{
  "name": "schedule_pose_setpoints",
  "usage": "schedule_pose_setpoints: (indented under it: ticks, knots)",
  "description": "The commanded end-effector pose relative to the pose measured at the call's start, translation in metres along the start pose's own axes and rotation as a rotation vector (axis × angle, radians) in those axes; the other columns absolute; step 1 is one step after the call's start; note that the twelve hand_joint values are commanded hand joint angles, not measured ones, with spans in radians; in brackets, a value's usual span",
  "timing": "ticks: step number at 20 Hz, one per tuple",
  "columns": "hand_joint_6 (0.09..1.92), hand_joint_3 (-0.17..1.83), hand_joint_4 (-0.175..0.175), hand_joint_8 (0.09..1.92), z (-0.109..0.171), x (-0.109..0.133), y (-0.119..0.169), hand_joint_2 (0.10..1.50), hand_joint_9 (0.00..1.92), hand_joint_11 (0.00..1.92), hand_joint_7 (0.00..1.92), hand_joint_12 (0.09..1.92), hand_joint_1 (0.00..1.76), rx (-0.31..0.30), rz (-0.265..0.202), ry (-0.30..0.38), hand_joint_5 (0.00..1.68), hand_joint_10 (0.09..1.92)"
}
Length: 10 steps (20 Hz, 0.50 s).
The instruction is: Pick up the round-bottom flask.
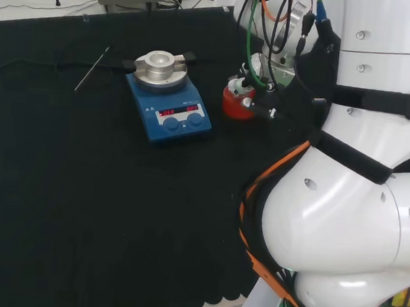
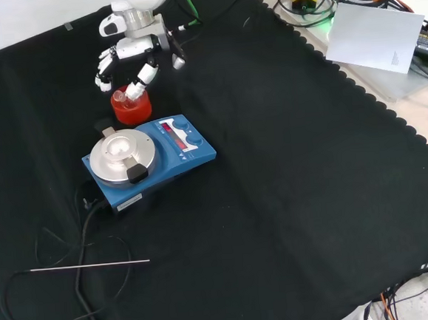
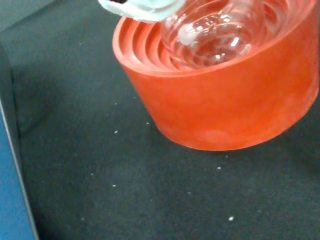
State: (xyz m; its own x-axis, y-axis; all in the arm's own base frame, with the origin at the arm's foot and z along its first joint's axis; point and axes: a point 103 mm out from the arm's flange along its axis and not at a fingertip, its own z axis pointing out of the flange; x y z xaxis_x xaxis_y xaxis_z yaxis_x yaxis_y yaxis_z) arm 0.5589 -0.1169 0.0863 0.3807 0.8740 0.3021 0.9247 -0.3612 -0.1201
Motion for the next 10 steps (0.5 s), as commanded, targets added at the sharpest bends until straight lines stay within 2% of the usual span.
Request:
schedule_pose_setpoints:
  ticks: [1,10]
  knots:
    - [0.68,-0.17,-0.048,0.67,0.0042,0.0068,-0.0009,0.95,0.58,0.19,0.42,1.32,0.93,-0.010,-0.007,-0.002,0.53,0.65]
    - [0.72,-0.17,-0.039,0.67,0.0132,0.0089,0.0053,0.95,0.59,0.20,0.44,1.32,0.94,0.004,0.001,0.002,0.62,0.65]
